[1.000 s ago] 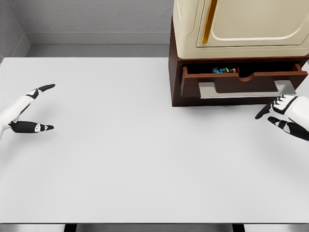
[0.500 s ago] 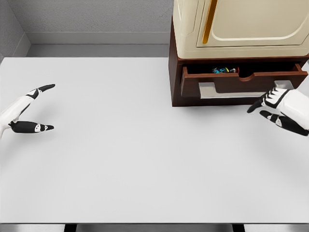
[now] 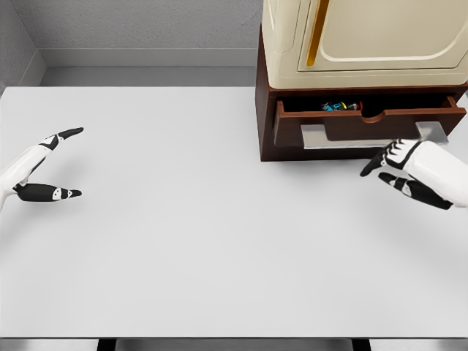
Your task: Put the switch into the drawer with left arm, and close the drawer with right arm
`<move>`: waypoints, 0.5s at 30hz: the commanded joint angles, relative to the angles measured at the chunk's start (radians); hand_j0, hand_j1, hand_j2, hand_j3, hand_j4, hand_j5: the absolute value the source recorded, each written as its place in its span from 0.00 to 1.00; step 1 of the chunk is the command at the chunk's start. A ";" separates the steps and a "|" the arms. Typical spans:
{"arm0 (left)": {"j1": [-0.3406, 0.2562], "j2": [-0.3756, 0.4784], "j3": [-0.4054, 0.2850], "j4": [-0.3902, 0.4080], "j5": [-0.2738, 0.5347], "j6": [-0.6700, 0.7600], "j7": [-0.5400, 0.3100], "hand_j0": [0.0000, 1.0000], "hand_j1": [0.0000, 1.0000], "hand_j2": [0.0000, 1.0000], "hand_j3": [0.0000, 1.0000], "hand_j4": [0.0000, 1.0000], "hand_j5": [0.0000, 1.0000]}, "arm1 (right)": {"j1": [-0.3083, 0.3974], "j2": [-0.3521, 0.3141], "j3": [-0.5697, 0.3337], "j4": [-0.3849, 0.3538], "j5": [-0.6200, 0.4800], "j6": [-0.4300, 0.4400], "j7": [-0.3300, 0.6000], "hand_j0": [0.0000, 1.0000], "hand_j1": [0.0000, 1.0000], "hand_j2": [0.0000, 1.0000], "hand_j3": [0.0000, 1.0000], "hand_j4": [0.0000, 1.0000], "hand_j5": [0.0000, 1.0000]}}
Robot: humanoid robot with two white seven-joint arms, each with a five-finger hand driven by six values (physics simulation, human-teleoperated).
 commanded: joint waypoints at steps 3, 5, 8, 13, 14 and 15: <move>0.002 0.001 0.001 -0.001 0.007 0.001 0.000 1.00 1.00 1.00 1.00 1.00 1.00 | -0.002 0.017 0.007 0.019 0.003 0.000 0.007 0.53 0.53 0.53 0.53 0.53 0.53; 0.002 0.001 0.000 -0.001 0.007 0.001 0.000 1.00 1.00 1.00 1.00 1.00 1.00 | -0.014 0.040 0.008 0.044 0.014 0.000 0.009 0.53 0.53 0.53 0.53 0.53 0.53; 0.002 0.001 0.000 -0.001 0.007 0.001 0.000 1.00 1.00 1.00 1.00 1.00 1.00 | -0.021 0.069 0.008 0.062 0.031 0.000 0.013 0.53 0.53 0.53 0.53 0.53 0.53; 0.002 0.000 0.000 -0.001 0.007 0.001 0.000 1.00 1.00 1.00 1.00 1.00 1.00 | -0.037 0.114 0.013 0.067 0.034 0.000 0.086 0.53 0.53 0.53 0.53 0.53 0.53; 0.002 0.000 0.000 -0.001 0.007 0.001 0.000 1.00 1.00 1.00 1.00 1.00 1.00 | -0.040 0.117 0.014 0.067 0.034 0.000 0.087 0.53 0.53 0.53 0.53 0.53 0.53; 0.002 0.000 0.000 -0.001 0.007 0.001 0.000 1.00 1.00 1.00 1.00 1.00 1.00 | -0.051 0.118 0.022 0.069 0.034 0.000 0.089 0.53 0.53 0.53 0.53 0.53 0.53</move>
